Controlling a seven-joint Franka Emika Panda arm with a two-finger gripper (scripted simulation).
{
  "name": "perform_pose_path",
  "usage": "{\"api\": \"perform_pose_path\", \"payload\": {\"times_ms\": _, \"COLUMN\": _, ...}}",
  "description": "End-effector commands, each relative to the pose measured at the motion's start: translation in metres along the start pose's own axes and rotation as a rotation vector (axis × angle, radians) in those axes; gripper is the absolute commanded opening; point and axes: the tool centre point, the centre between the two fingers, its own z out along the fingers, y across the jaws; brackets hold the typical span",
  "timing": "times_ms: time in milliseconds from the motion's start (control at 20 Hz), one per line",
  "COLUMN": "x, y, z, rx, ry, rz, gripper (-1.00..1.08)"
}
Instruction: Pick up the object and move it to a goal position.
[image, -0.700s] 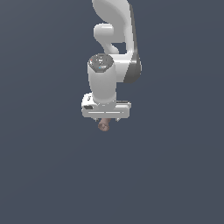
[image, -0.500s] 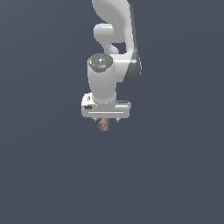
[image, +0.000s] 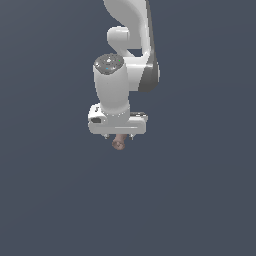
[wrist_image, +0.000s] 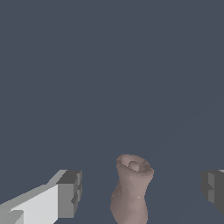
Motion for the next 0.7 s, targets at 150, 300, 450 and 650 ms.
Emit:
{"api": "perform_pose_path", "payload": {"times_ms": 150, "x": -0.003, "y": 0.000, "z": 0.003, "rx": -0.001, "ry": -0.001, "rz": 0.006, "gripper": 1.00}}
{"api": "perform_pose_path", "payload": {"times_ms": 300, "x": -0.008, "y": 0.001, "z": 0.009, "rx": -0.004, "ry": -0.004, "rz": 0.019, "gripper": 1.00}}
{"api": "perform_pose_path", "payload": {"times_ms": 450, "x": -0.017, "y": 0.003, "z": 0.017, "rx": -0.008, "ry": -0.008, "rz": 0.038, "gripper": 1.00}}
{"api": "perform_pose_path", "payload": {"times_ms": 650, "x": -0.034, "y": 0.005, "z": 0.032, "rx": -0.015, "ry": -0.015, "rz": 0.073, "gripper": 1.00}}
